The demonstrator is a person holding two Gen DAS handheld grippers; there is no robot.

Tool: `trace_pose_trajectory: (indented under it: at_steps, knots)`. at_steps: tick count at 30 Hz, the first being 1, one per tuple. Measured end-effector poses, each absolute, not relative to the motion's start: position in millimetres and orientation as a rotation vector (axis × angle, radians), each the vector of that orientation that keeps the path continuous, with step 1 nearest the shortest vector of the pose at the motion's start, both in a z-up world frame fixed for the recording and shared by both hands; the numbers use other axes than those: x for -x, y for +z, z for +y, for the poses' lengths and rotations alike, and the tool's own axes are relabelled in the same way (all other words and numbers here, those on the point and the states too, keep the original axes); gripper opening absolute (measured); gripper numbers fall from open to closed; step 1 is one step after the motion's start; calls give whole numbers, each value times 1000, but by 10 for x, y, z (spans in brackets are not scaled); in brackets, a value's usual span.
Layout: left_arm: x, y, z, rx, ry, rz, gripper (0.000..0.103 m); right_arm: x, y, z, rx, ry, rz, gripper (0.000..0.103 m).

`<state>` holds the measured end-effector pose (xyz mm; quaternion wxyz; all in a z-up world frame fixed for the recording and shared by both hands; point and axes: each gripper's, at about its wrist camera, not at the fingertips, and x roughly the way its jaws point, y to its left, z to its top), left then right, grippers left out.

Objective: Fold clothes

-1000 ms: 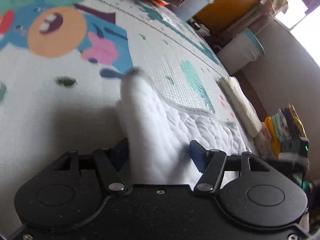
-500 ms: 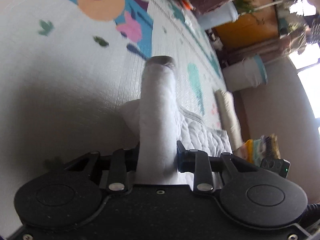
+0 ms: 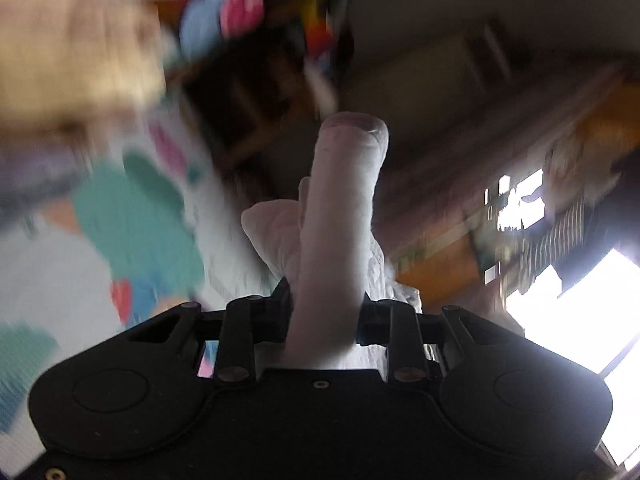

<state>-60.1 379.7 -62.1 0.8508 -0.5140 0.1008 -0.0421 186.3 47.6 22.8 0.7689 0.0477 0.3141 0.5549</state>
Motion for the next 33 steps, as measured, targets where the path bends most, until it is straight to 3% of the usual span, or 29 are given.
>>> trace_pose_trajectory:
  at_steps: [4,12,14,15,16,18,24,27,33]
  knots:
    - [890,-260,4277,1122,12,39,28,-2048,607,1365,-75,1312,624,31]
    - [730,-634,4917,1234,242,-9,28,-2606,828,3093,-237,1500,620,32]
    - [690,-728,5078,1260,300,-22,33,-2777,676,3462,-252,1412,676,42]
    - [671,-775,5158,1273,329,-28,39,-2855,564,3621,-246,1333,710,61]
    - [651,-821,5238,1286,359,-34,54,-2914,415,3735,-219,1239,745,67]
    - [611,-915,5398,1312,418,-47,56,-2978,103,3862,-138,1096,798,66]
    - [570,-1016,5659,1336,540,-43,65,-3005,-290,3278,-293,1080,786,67]
    - [689,-877,5542,1269,598,-50,78,-2951,-252,2801,-344,1073,783,70]
    - [902,-534,5116,1119,601,-48,82,-2468,-127,1789,-262,1069,806,80]
